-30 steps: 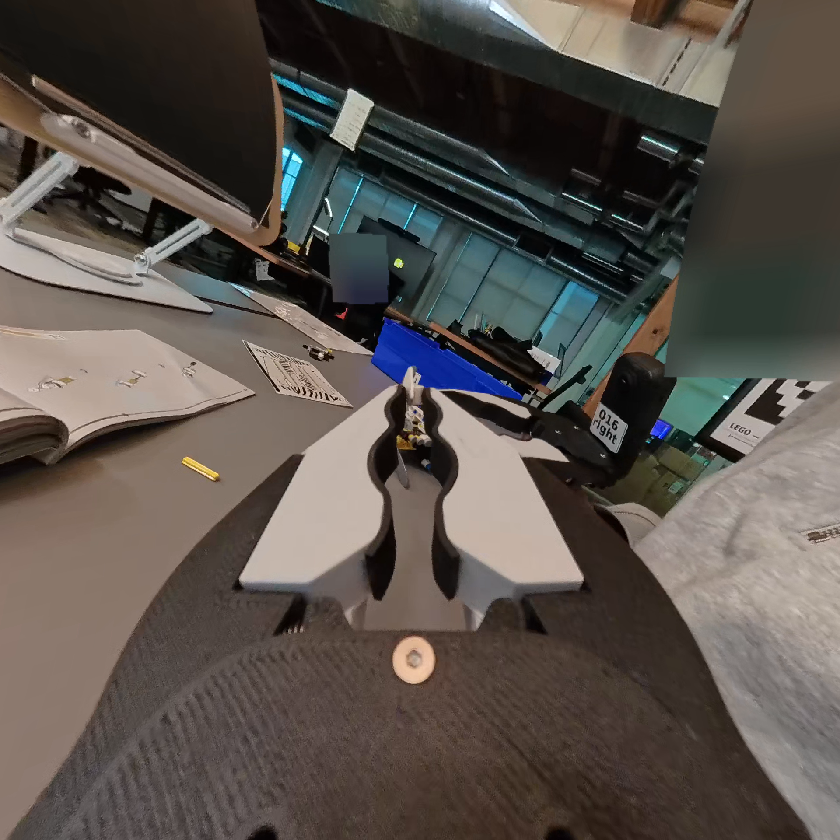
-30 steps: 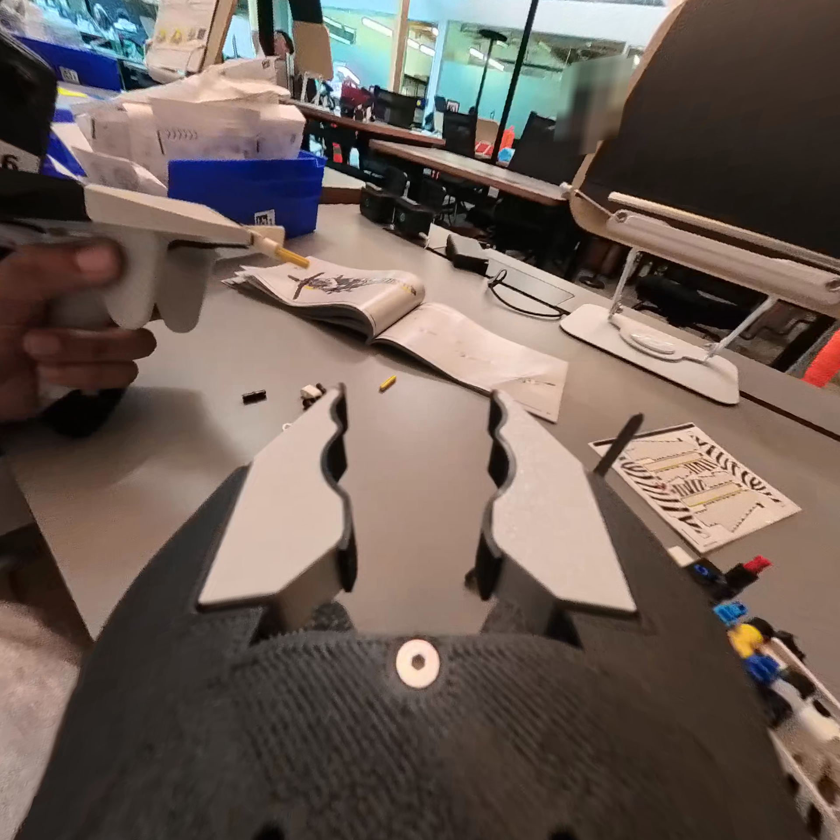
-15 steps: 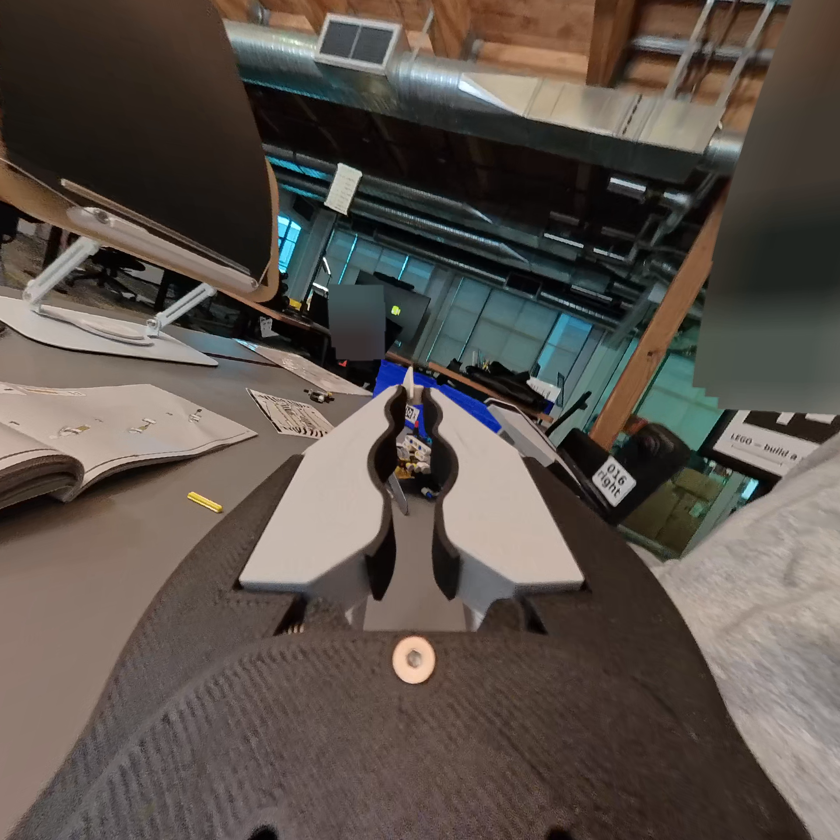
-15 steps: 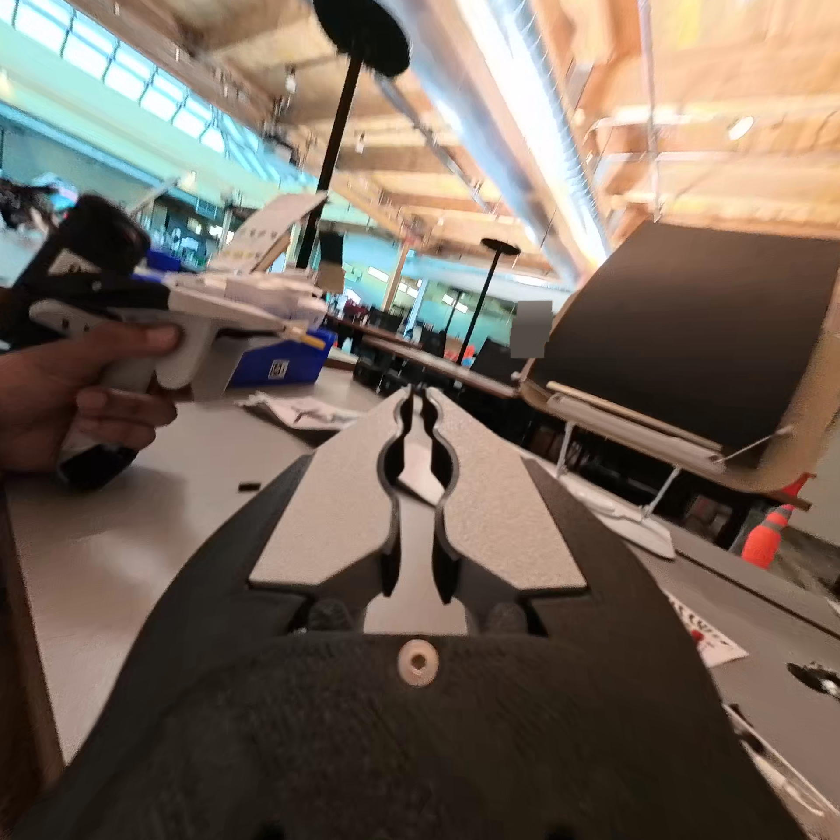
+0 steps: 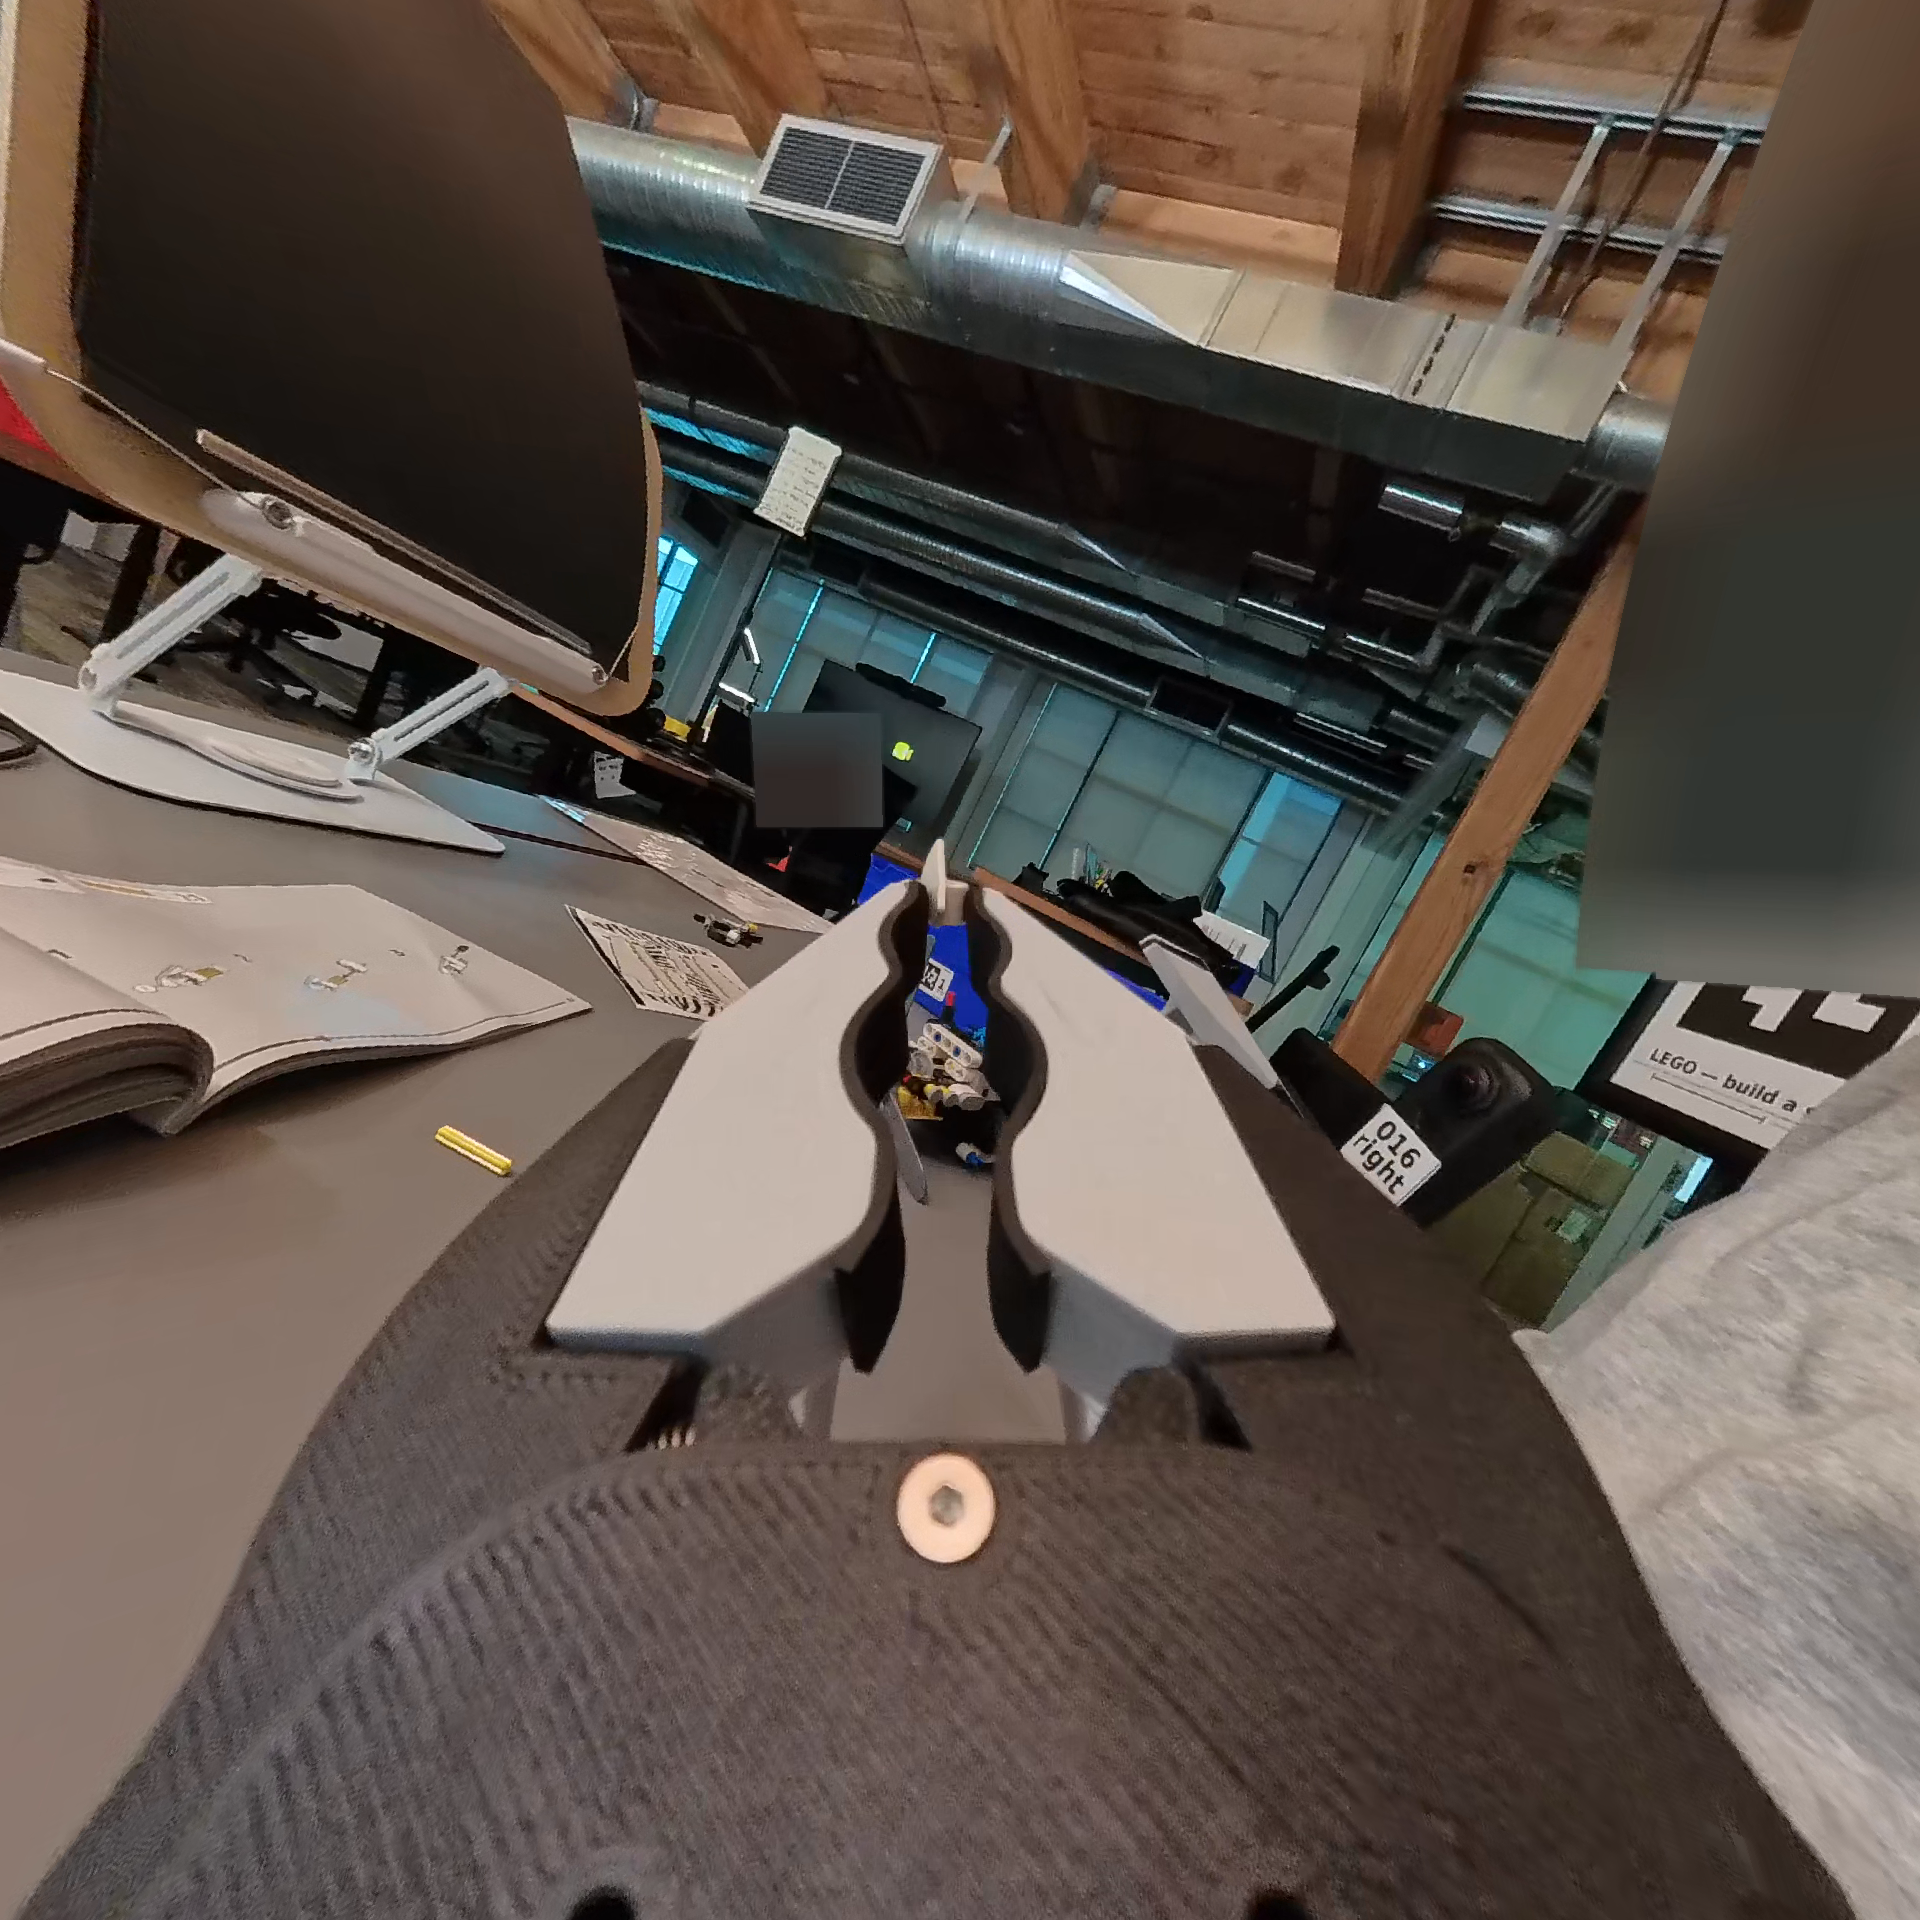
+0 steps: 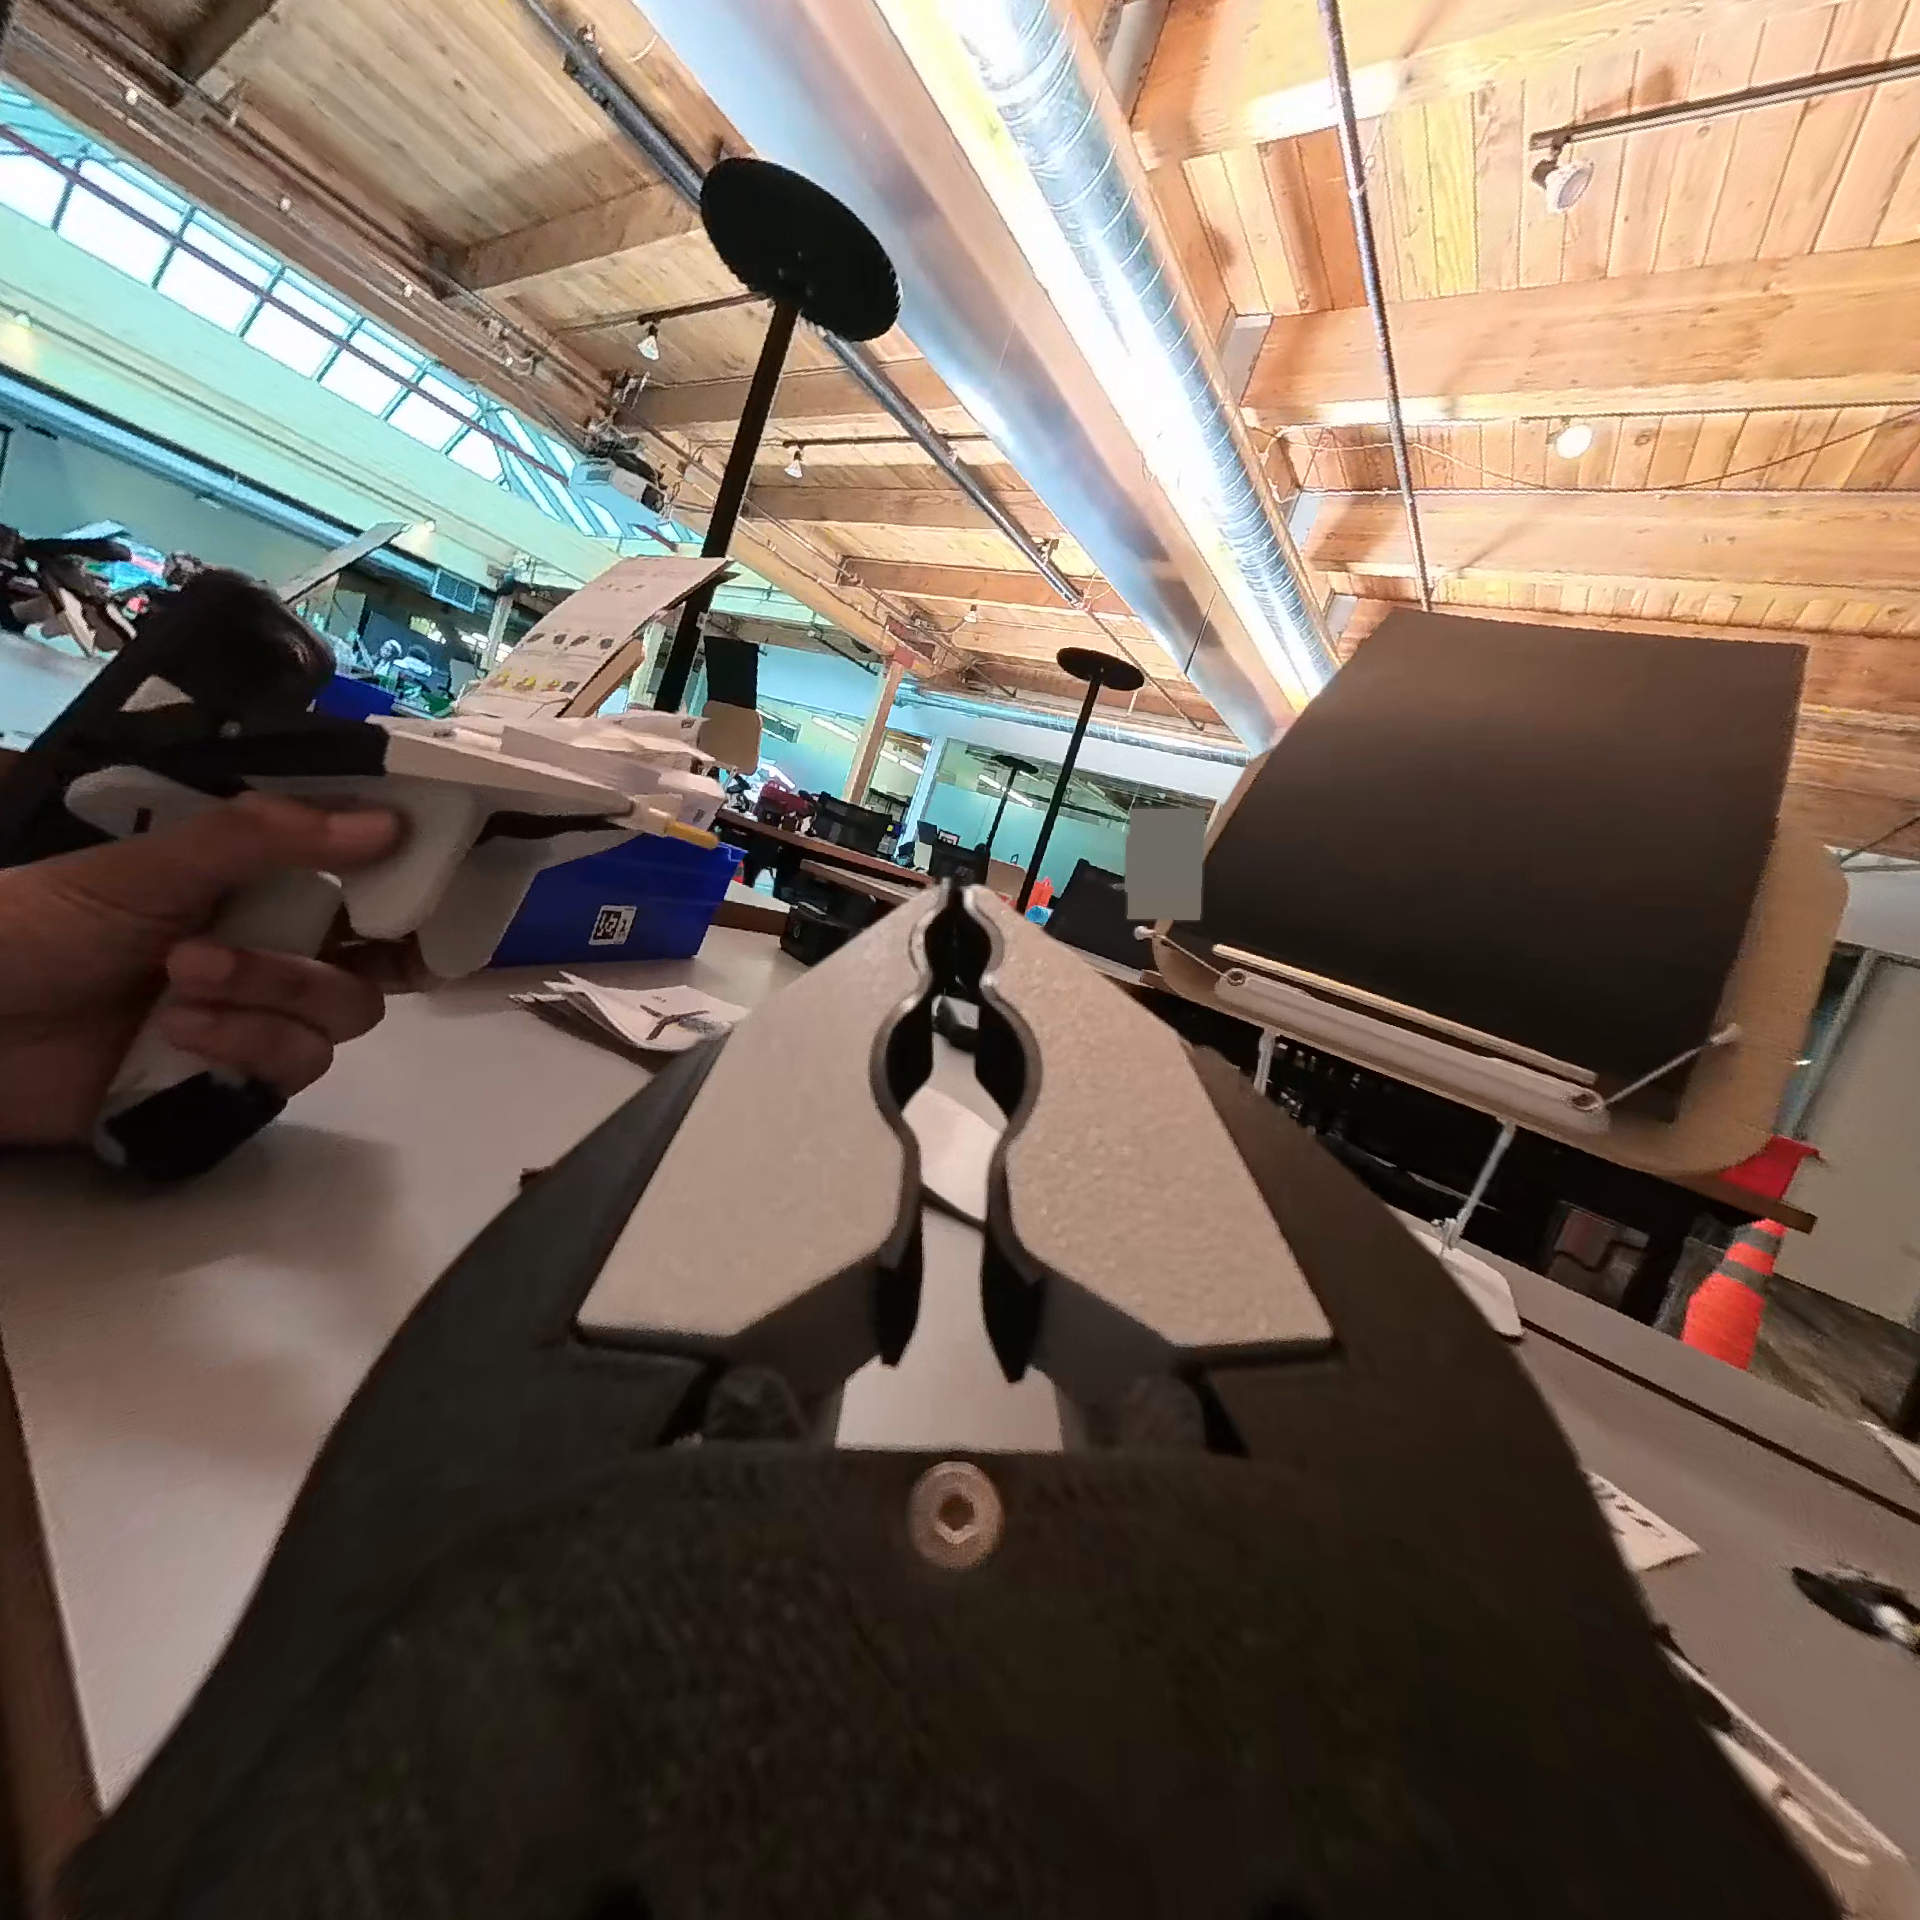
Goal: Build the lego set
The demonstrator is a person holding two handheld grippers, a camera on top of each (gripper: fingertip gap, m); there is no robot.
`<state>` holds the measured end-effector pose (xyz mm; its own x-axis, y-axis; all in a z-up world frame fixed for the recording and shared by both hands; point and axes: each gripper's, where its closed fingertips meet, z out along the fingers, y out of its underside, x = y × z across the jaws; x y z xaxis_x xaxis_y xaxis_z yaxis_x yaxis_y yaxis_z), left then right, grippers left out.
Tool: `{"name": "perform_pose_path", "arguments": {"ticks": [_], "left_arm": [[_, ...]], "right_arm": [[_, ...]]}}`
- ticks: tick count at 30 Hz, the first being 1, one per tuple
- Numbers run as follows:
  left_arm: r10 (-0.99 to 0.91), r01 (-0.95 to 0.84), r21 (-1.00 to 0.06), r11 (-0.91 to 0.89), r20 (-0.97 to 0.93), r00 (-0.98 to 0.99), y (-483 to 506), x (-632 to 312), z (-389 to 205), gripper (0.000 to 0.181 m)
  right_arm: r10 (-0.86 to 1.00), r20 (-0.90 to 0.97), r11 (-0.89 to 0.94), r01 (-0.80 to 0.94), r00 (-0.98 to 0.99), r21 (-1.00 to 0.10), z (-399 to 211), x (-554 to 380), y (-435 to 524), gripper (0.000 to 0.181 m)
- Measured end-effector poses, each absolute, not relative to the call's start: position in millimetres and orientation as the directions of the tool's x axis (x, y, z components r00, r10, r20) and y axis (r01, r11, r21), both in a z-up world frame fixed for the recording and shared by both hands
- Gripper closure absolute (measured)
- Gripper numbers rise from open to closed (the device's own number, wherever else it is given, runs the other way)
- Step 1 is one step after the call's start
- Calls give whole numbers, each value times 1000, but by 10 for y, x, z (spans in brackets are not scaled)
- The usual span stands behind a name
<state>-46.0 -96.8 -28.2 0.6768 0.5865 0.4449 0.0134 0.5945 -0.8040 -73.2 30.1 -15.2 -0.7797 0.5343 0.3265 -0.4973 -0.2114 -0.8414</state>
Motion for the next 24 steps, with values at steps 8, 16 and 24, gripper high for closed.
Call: {"name": "perform_pose_path", "arguments": {"ticks": [8,16,24], "left_arm": [[579,25,-799,601,456,676,-969,-472,-290,179],[542,54,-768,638,499,676,-1010,-508,-305,179],[533,53,-755,654,509,676,-1040,-512,-298,179]], "right_arm": [[482,445,-118,-559,-755,-821,-266,-618,131,181],[461,493,-67,-583,-738,-809,-333,-591,58,181],[439,472,-25,-536,-765,-844,-390,-671,-10,181]]}}
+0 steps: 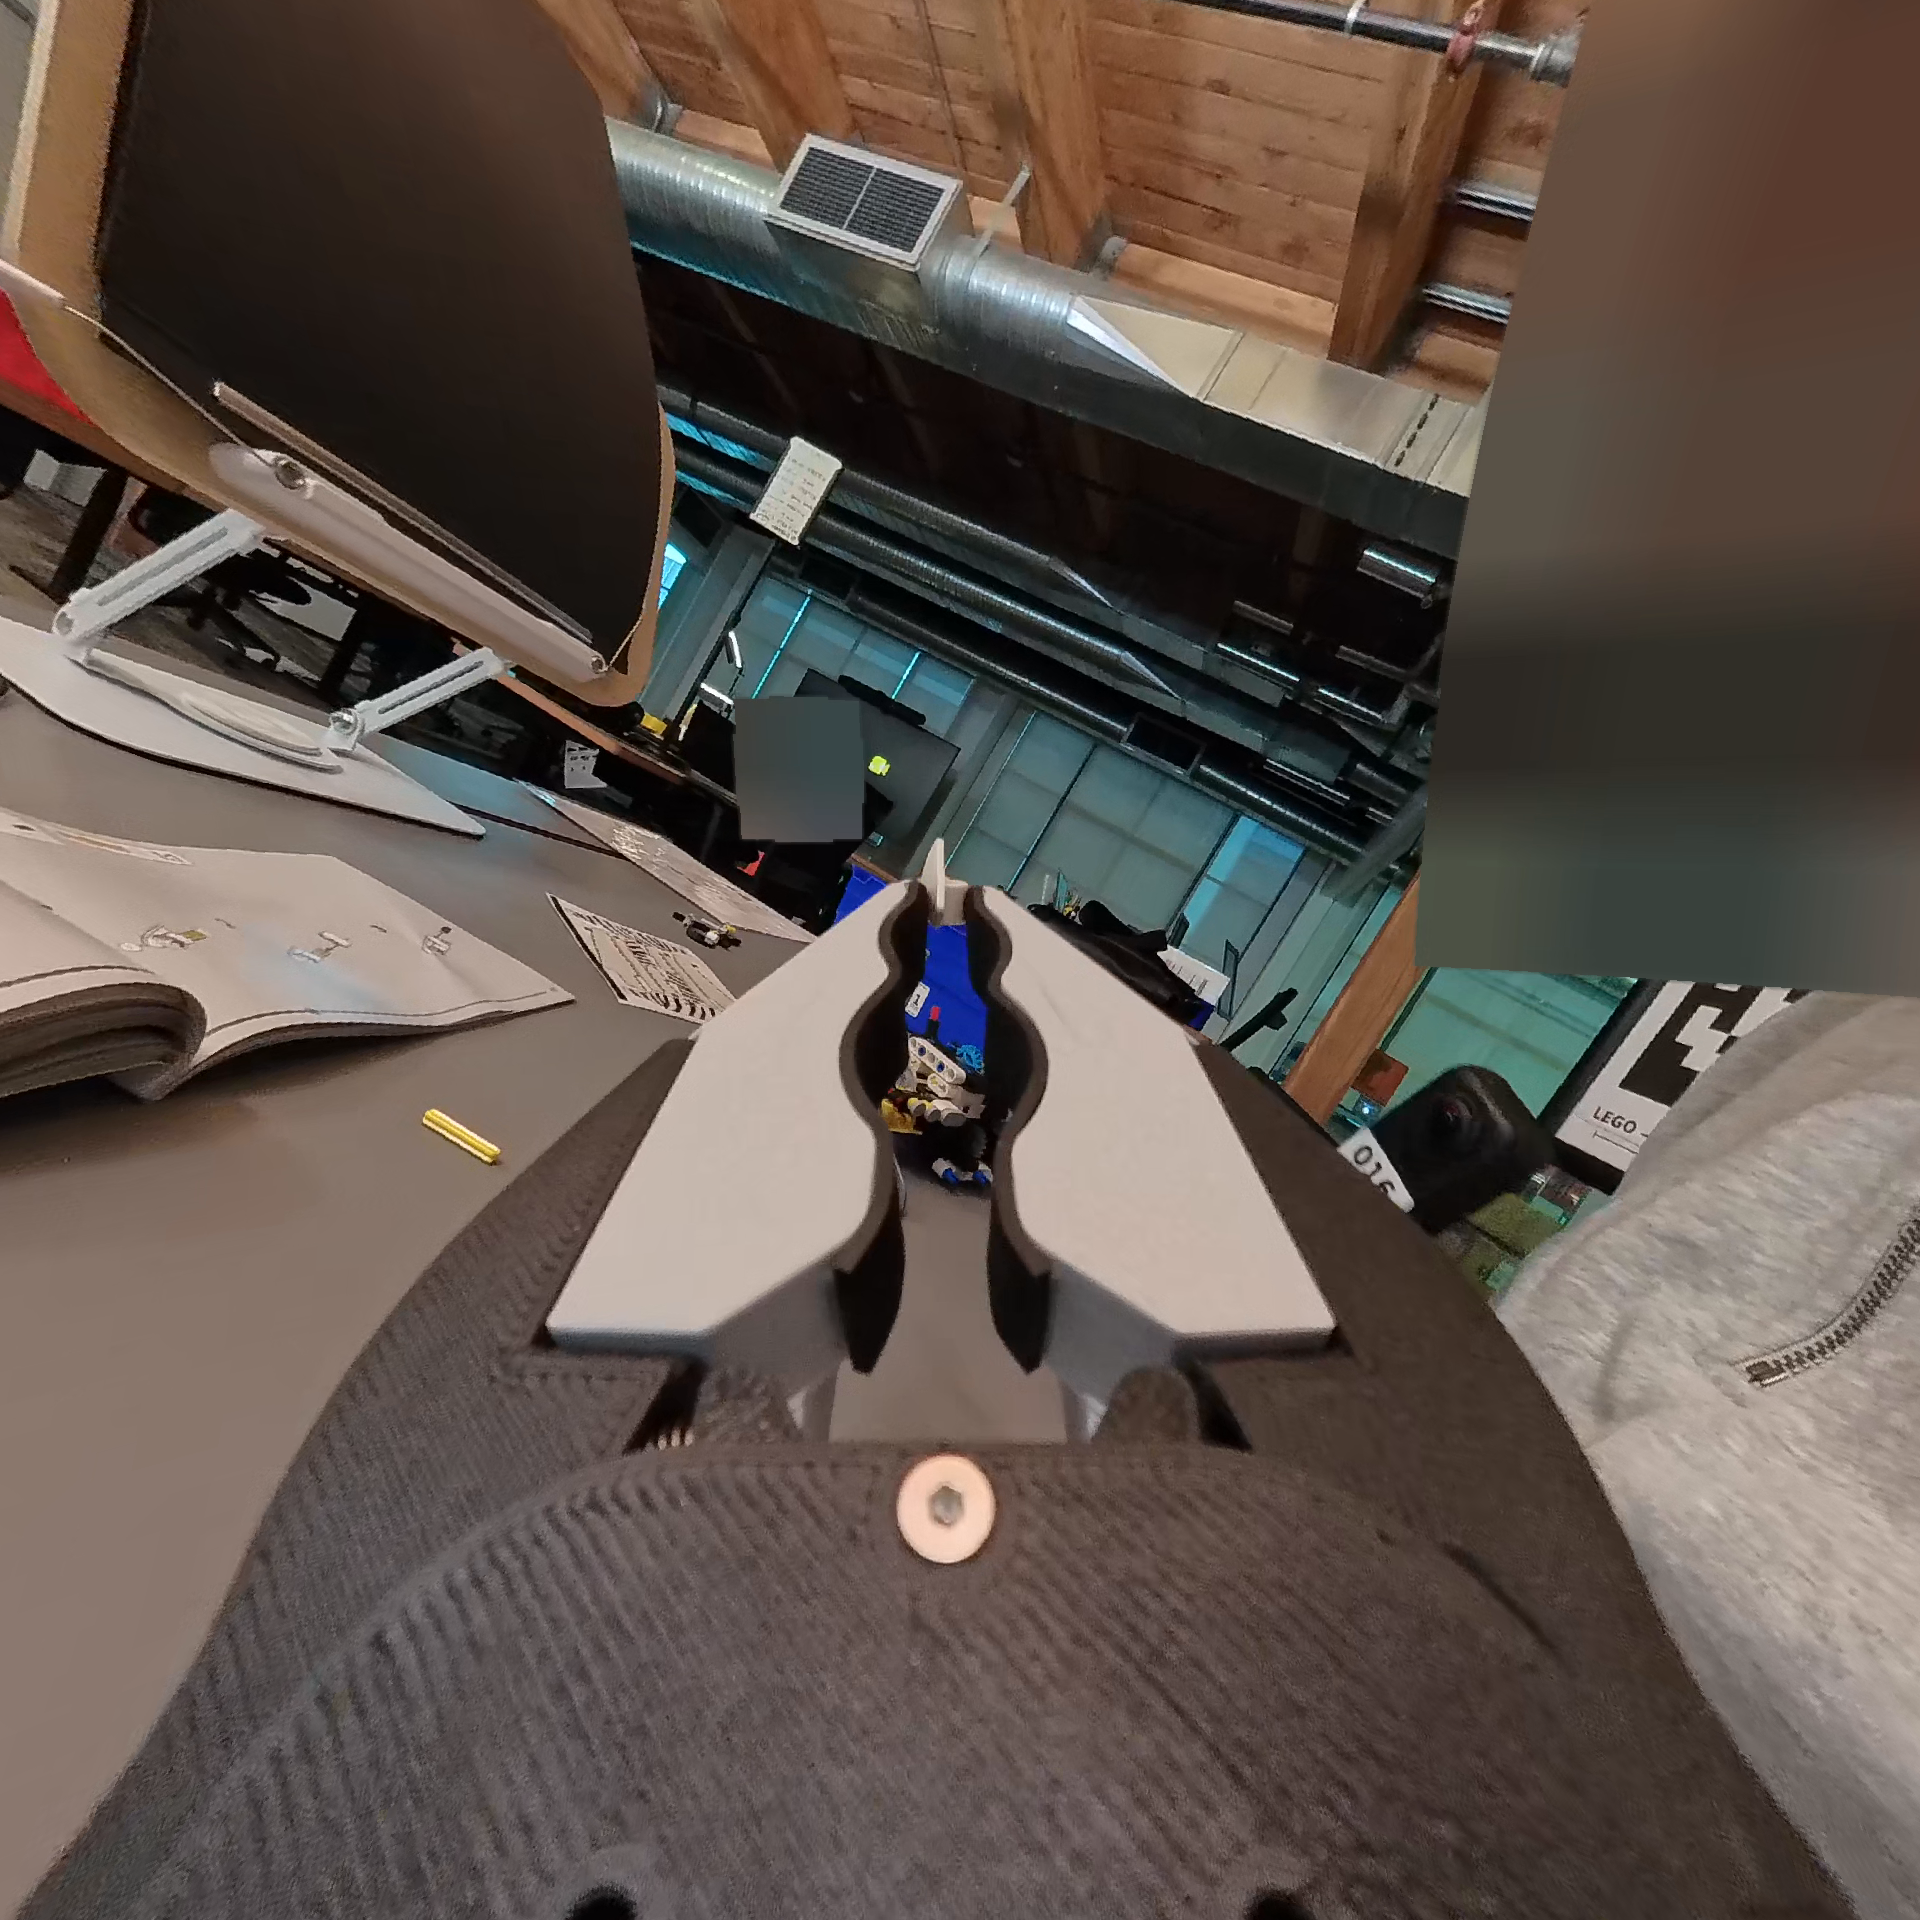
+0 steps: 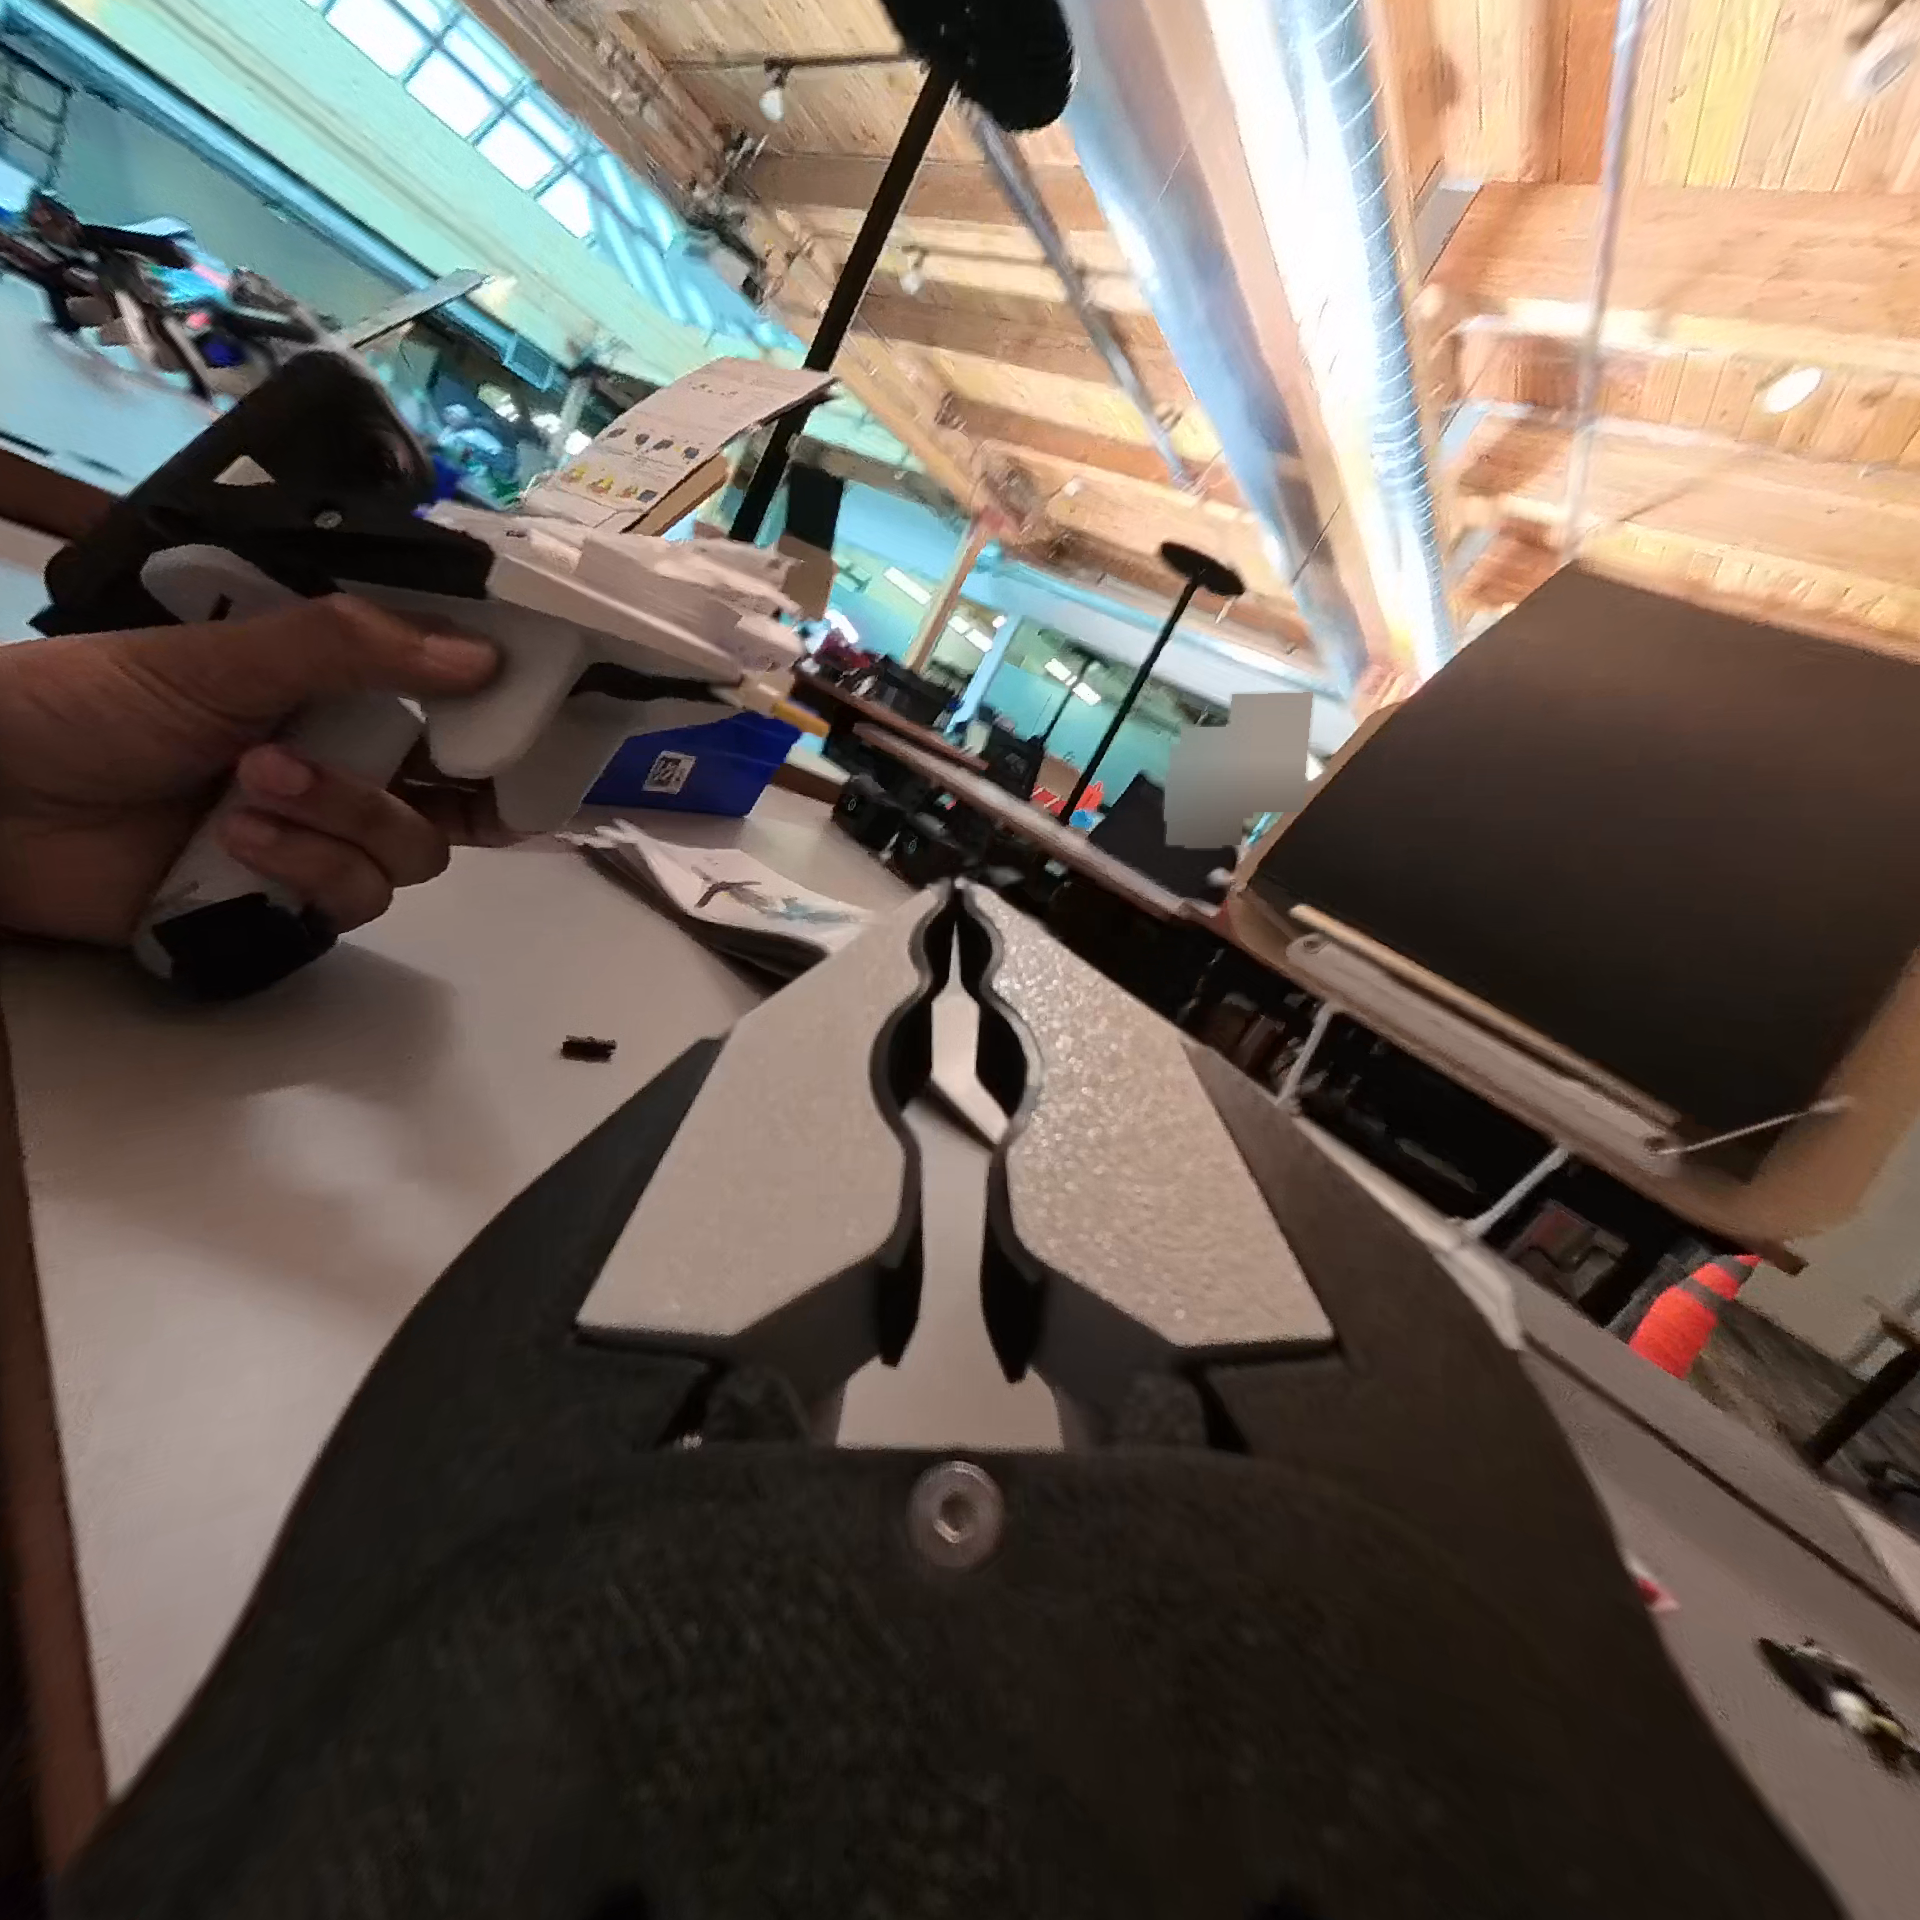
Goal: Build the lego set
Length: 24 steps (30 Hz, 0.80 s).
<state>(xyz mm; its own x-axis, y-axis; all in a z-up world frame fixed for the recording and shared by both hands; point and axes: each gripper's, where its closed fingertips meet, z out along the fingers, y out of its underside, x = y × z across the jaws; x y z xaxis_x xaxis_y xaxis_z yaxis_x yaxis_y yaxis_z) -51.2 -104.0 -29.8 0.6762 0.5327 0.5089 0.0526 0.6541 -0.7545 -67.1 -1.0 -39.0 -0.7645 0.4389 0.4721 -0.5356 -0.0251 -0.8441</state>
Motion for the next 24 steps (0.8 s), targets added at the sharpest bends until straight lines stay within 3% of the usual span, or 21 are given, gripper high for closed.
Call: {"name": "perform_pose_path", "arguments": {"ticks": [1,4,7,9,24], "left_arm": [[531,52,-753,656,510,677,-1044,-509,-297,178],[531,47,-750,660,510,676,-1053,-505,-293,179],[530,47,-749,661,511,677,-1054,-502,-291,179],[526,50,-747,663,513,678,-1054,-501,-292,178],[515,58,-740,670,520,682,-1054,-493,-293,179]], "right_arm": [[400,445,-9,-489,-801,-872,-432,-689,-66,181],[246,268,121,-245,-931,-962,-665,-716,-277,159],[153,156,366,-91,-976,-926,-1025,-734,-389,139],[122,127,438,-61,-984,-897,-1159,-710,-428,131],[57,40,651,7,-998,-759,-1646,-691,-605,143]]}}
